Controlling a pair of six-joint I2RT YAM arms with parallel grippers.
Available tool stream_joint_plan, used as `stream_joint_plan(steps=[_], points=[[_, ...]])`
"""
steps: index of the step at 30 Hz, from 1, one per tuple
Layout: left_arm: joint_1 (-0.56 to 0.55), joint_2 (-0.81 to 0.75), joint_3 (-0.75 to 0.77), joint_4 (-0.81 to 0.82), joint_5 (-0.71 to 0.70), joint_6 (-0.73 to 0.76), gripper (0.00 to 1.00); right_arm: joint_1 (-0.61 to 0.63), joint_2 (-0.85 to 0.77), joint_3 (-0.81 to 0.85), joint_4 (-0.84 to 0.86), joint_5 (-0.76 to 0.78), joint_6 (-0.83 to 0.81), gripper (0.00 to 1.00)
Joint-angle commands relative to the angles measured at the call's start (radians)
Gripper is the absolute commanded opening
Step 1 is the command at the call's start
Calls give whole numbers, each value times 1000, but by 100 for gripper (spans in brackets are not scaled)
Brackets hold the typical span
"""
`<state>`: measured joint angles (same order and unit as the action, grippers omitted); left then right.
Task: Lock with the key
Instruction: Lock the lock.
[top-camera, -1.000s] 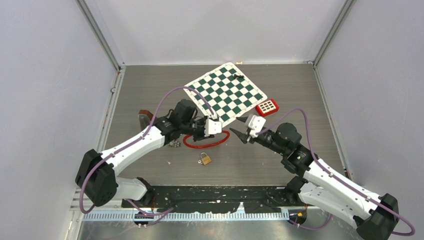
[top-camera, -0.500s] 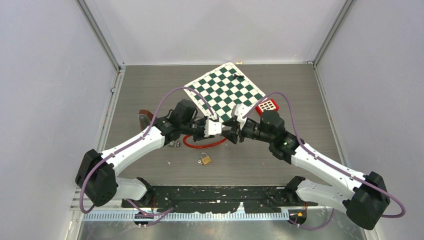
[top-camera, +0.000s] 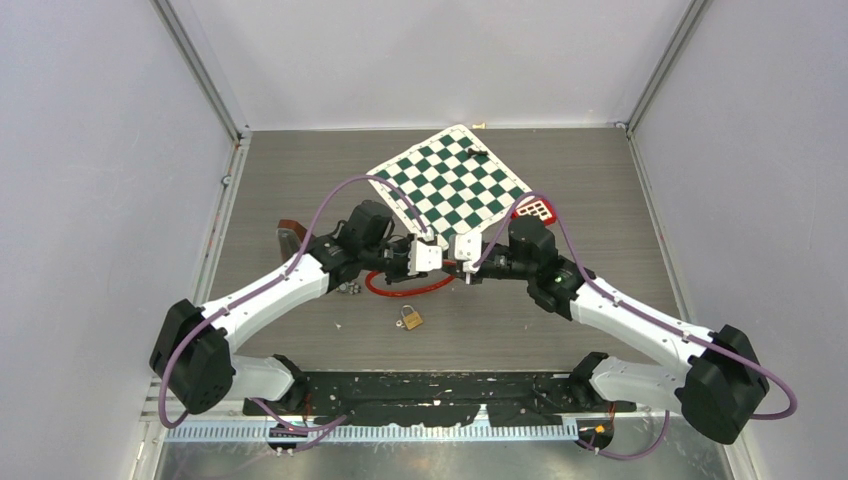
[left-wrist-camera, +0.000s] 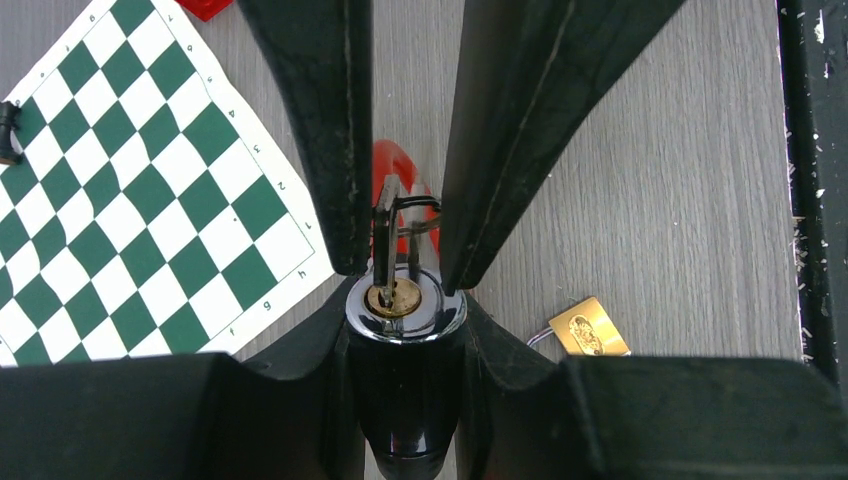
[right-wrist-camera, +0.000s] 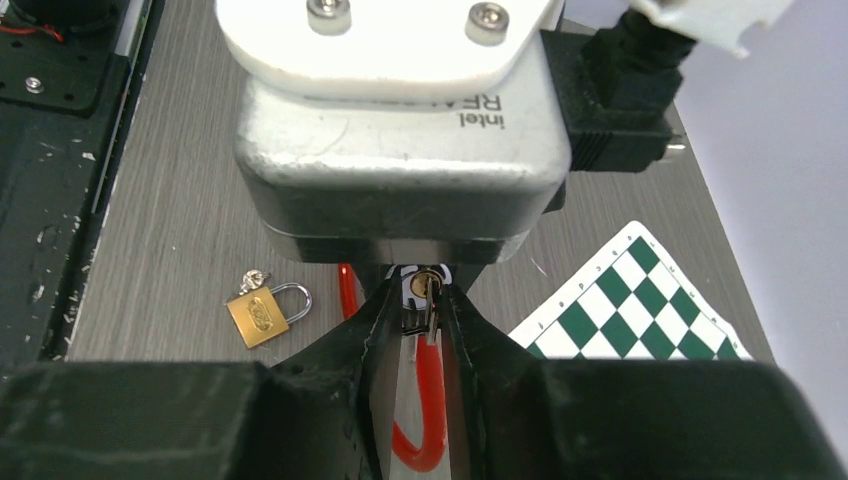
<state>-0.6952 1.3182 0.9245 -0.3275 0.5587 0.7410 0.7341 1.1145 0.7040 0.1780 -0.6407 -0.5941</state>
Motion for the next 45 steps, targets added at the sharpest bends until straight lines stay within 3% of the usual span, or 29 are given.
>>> stream_joint_plan(steps=[1,5,8,10,24,36,45], points=[[6,-5,-34,-67,-16,-2,0,-1,10,50,-41,-7,-123,25],[5,-5,-34,-72,-13,5,0,-1,19,56,-48,-3,-175,24],[5,-6,-33,-74,-9,6,0,-1,29,67,-73,6,-242,7],[6,-5,-32,-78,-10,9,0,-1,32,77,-98,8,-287,5],[19,26,-5,-154,-12,63,0,-6,-25,66,-132,9,-396,5],[27,56,34,-243,28,90,0,-86,-85,100,-163,-137,-312,5],[28,87,63,-302,19,108,0,-87,-81,194,-382,-95,-432,5]])
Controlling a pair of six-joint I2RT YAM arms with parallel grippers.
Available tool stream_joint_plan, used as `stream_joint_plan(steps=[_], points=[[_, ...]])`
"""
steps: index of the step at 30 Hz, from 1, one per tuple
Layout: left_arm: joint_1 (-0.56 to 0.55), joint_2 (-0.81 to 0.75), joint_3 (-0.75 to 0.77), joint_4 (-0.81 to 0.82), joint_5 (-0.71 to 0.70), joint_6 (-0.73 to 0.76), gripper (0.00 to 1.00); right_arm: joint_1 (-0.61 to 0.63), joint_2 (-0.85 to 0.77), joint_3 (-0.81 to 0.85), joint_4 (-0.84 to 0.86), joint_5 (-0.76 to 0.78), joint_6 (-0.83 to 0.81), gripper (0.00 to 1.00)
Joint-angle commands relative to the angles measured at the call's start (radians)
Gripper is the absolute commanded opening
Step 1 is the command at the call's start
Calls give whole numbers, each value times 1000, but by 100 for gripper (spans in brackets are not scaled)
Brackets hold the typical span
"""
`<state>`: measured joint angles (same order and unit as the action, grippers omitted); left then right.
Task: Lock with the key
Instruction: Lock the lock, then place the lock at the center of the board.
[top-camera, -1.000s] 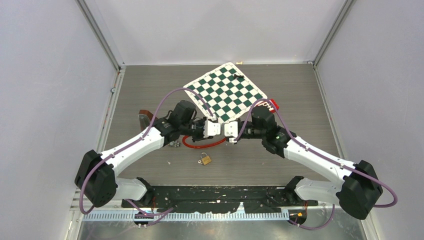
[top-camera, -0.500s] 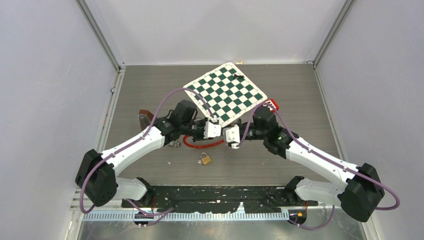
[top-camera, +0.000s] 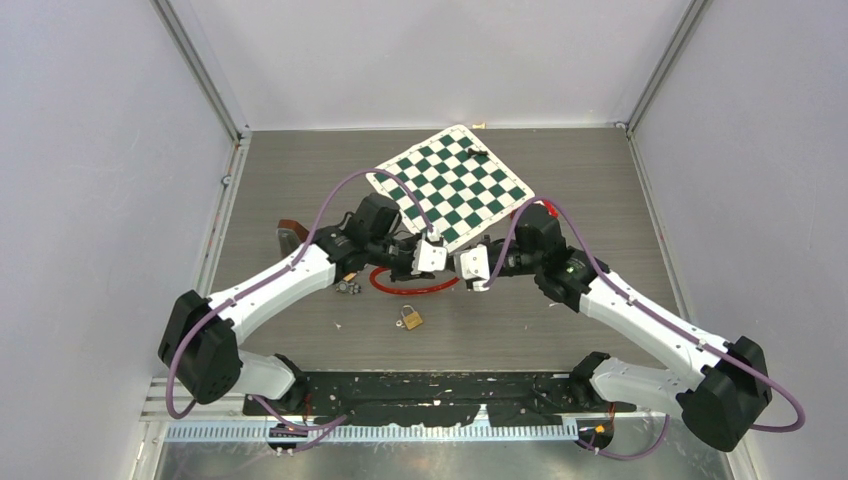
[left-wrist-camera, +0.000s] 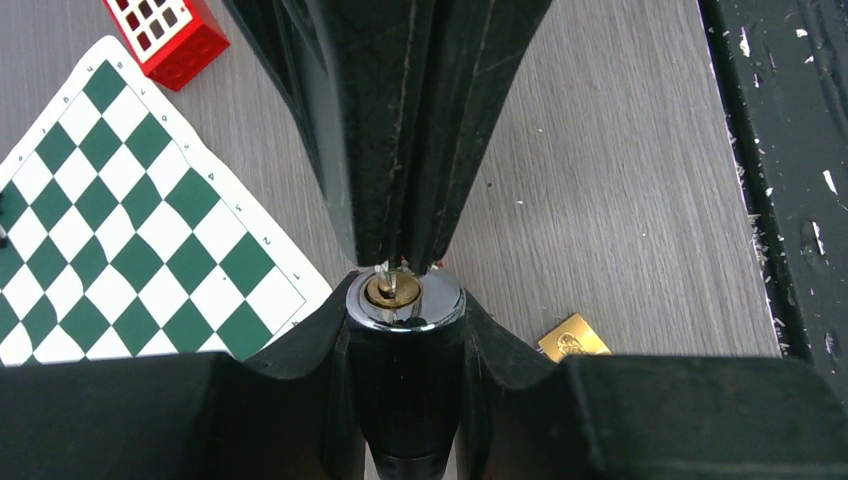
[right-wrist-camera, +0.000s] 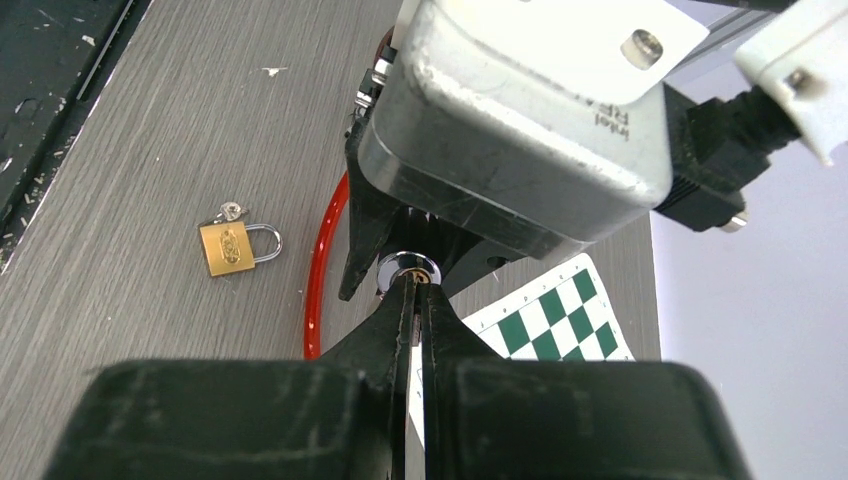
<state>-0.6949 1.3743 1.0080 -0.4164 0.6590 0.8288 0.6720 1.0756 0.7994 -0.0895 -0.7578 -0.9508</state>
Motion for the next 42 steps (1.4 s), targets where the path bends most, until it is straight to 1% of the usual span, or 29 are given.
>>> stream_joint_plan(steps=[1,7,12,15,18,21,23,24,25,26,27,28,29,30,31,32,33,34,35,36,37,38,39,41,42], points=[[27,29,-21,-214,-83,21,0,-25,-47,107,-133,24,-84,5],[27,34,-26,-220,-101,26,0,-62,-72,125,-191,-18,-52,5],[26,23,-41,-203,-125,31,0,-128,-88,116,-182,-112,27,5],[26,29,-37,-205,-125,32,0,-144,-88,112,-141,-126,95,5],[27,28,-37,-194,-115,26,0,-146,-78,113,-136,-141,118,5],[26,27,-38,-184,-123,17,0,-148,-82,83,-95,-100,150,5],[27,17,-49,-155,-122,-2,0,-155,-85,49,-30,-58,218,5],[27,8,-59,-129,-119,-18,0,-159,-87,36,35,-44,280,5],[27,-2,-69,-103,-113,-39,0,-161,-93,-1,76,-11,313,5],[27,-11,-76,-74,-106,-71,0,-162,-98,-47,175,42,399,5],[27,-20,-78,-49,-97,-97,0,-163,-109,-70,231,74,452,5],[27,-31,-78,-24,-84,-128,0,-165,-115,-117,322,158,550,5],[27,-40,-72,0,-77,-165,0,-165,-123,-137,366,211,612,5],[27,-49,-64,22,-69,-197,0,-166,-127,-165,421,350,746,5],[27,-58,-55,39,-61,-221,0,-167,-130,-172,431,426,806,5],[27,-68,-46,55,-52,-242,0,-167,-131,-172,413,557,904,5],[26,-77,-30,64,-37,-264,0,-170,-135,-165,392,612,975,5],[26,-85,-15,77,-22,-294,0,-172,-145,-147,339,686,996,5],[26,-92,-2,94,-3,-325,0,-174,-152,-136,312,719,1035,5],[26,-97,10,116,25,-361,0,-175,-165,-107,261,812,1055,5],[26,-102,15,152,60,-402,0,-178,-173,-90,230,864,1101,5],[25,-105,16,205,97,-458,0,-179,-184,-46,160,973,1122,5],[21,-103,6,277,141,-533,0,-185,-189,-23,128,1017,1152,5],[5,-83,15,440,257,-687,0,-188,-203,51,-35,1184,1175,5],[-9,-62,30,523,281,-769,0,-188,-212,102,-71,1217,1186,5]])
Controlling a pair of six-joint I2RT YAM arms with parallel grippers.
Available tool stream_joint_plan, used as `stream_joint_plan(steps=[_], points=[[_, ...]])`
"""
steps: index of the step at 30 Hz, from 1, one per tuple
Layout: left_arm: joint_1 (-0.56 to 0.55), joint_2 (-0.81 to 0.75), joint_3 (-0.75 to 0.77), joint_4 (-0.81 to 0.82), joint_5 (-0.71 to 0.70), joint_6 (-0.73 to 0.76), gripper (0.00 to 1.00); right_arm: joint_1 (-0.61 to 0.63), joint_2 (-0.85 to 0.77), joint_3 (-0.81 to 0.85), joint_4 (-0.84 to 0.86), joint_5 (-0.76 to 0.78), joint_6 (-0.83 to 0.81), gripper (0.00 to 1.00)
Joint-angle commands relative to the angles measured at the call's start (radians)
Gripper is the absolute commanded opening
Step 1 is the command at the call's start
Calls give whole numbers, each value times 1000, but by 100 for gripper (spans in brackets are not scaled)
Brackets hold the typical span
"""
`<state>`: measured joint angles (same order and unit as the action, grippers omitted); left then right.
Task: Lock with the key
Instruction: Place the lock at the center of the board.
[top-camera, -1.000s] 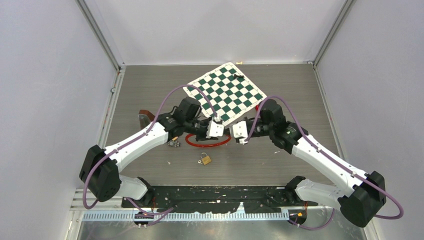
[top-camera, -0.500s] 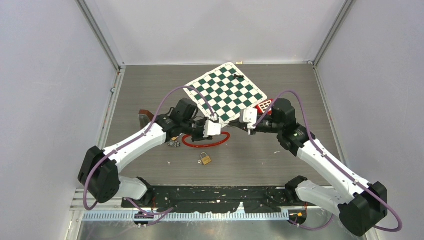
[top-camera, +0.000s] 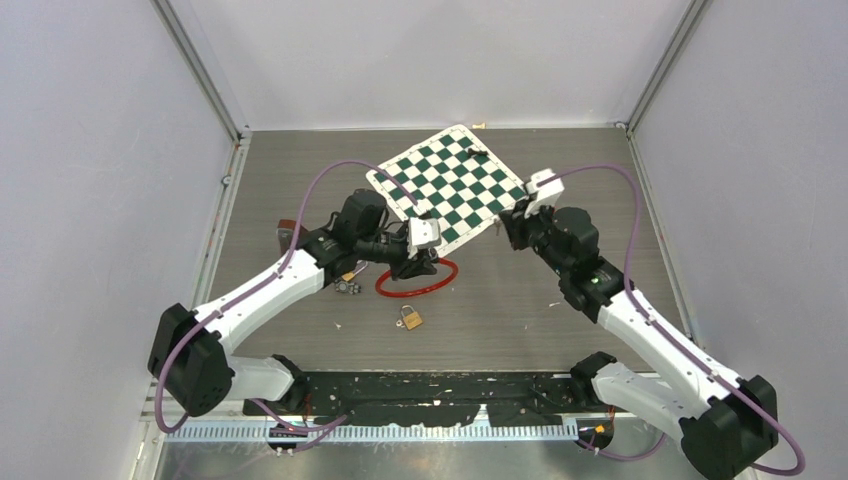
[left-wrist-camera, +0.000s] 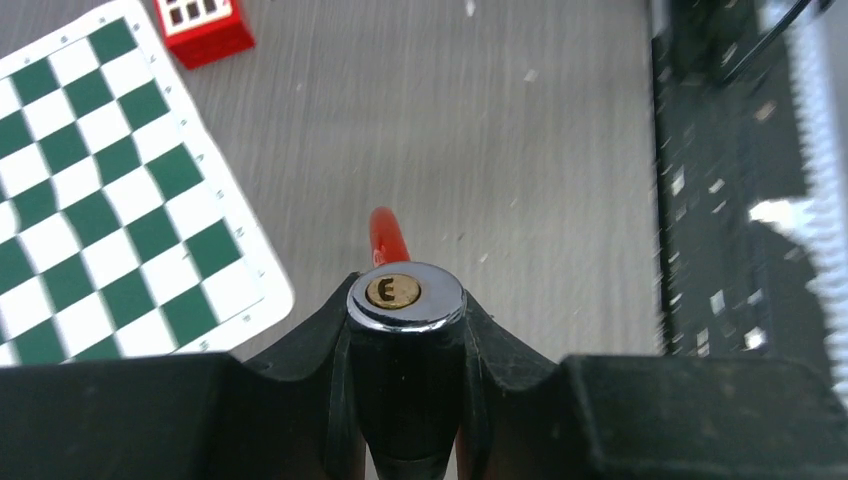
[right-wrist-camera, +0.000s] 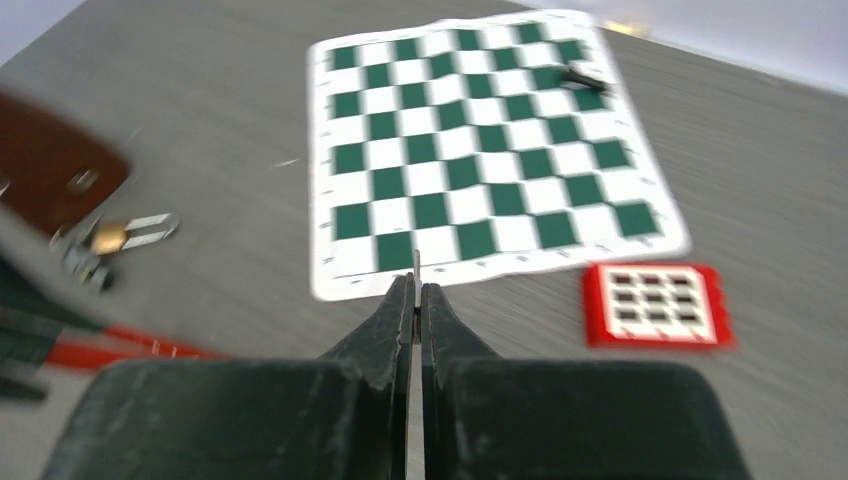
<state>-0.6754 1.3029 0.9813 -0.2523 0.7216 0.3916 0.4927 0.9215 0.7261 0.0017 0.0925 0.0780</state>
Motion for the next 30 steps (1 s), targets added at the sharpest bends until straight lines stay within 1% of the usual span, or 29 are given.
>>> stream_joint_plan(steps=[1,4,6,7,8,10,11,14,16,18,19,20,22,25,30], points=[[-43,41,72,430,229,-433,0,-9,-62,199,-215,407,170,5],[-79,127,105,643,210,-630,0,-9,-76,284,-288,433,183,5],[-101,189,100,824,199,-777,0,-9,-81,319,-345,443,201,5],[-113,213,102,904,181,-841,0,-9,-82,336,-381,447,215,5],[-125,235,106,944,139,-887,0,-9,-83,342,-400,448,222,5],[-147,285,129,952,69,-951,0,-9,-92,352,-455,449,252,5],[-156,321,148,947,64,-970,0,-9,-97,353,-494,451,264,5],[-174,459,234,963,113,-1068,0,-10,-116,343,-572,457,336,5],[-186,541,290,1025,119,-1149,0,-10,-132,333,-637,485,382,5],[-200,613,330,1102,80,-1232,0,-10,-151,321,-675,501,401,9],[-204,649,357,1106,62,-1265,0,-11,-160,315,-696,508,407,12],[-211,693,384,1105,57,-1299,0,-11,-164,312,-704,511,413,13],[-221,756,392,1115,27,-1352,0,-11,-171,300,-727,510,420,15],[-229,802,369,1094,-22,-1371,0,-11,-166,262,-760,480,444,14],[-230,836,365,927,-89,-1335,3,-16,-148,173,-769,362,521,9]])
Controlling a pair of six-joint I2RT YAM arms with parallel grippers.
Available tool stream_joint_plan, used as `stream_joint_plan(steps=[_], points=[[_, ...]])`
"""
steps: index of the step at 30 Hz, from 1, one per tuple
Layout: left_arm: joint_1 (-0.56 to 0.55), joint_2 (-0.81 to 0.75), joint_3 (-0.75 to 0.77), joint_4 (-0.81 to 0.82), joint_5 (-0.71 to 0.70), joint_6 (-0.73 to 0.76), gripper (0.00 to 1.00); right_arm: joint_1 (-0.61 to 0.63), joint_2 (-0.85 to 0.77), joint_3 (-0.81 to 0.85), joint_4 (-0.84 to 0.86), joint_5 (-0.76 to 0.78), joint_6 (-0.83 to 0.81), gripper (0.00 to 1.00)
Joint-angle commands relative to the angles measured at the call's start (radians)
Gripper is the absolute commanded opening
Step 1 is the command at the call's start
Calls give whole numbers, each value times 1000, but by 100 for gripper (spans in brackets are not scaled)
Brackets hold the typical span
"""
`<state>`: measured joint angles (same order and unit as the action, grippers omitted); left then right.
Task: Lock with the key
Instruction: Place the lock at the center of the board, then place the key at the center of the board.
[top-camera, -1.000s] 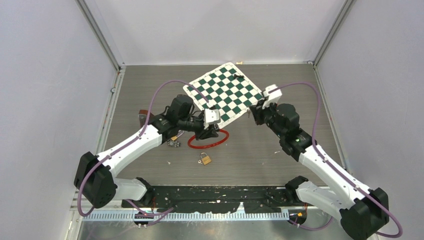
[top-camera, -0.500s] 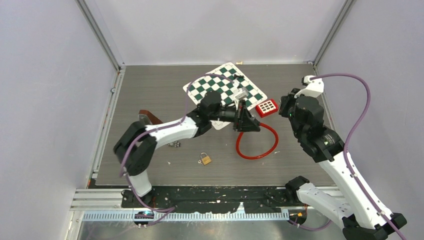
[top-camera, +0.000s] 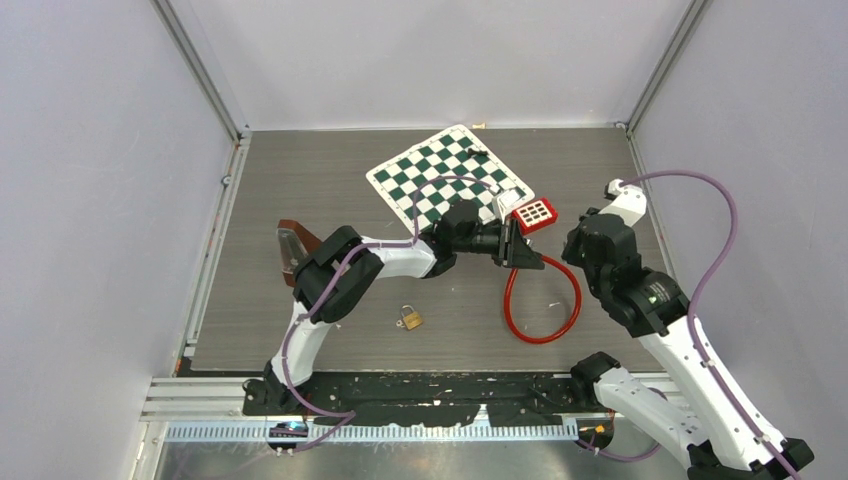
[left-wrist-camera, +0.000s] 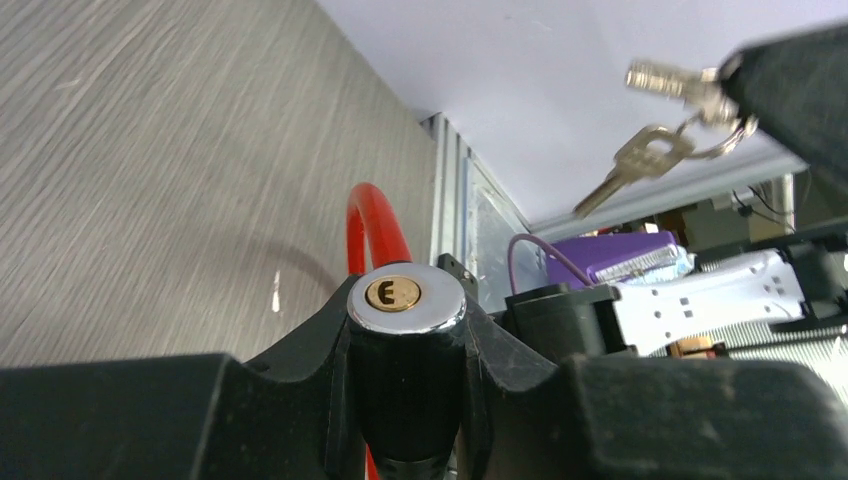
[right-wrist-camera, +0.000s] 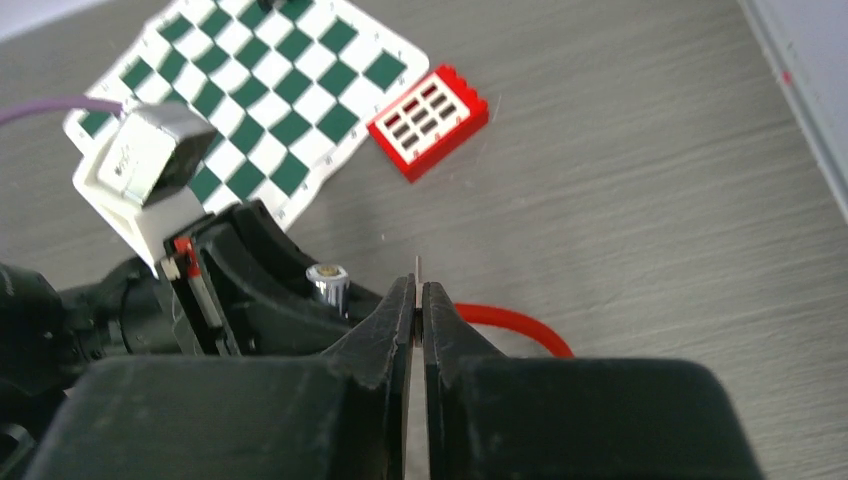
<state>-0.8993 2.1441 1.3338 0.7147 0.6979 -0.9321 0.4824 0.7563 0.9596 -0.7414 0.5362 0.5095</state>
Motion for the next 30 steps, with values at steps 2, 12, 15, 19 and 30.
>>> stream_joint_plan(steps=[2,12,15,19,30], points=[[-6,-15,-5,-108,-109,27,11,-8,31,-99,-25,-120,114,9],[-6,-120,-107,-372,-361,235,67,-32,126,-288,55,-260,181,5],[-6,-207,-137,-434,-475,343,99,-30,146,-297,52,-268,170,5],[-7,-286,-153,-503,-545,418,100,-31,185,-319,62,-311,162,5],[-7,-508,-240,-691,-868,539,100,-31,314,-336,134,-339,177,20]])
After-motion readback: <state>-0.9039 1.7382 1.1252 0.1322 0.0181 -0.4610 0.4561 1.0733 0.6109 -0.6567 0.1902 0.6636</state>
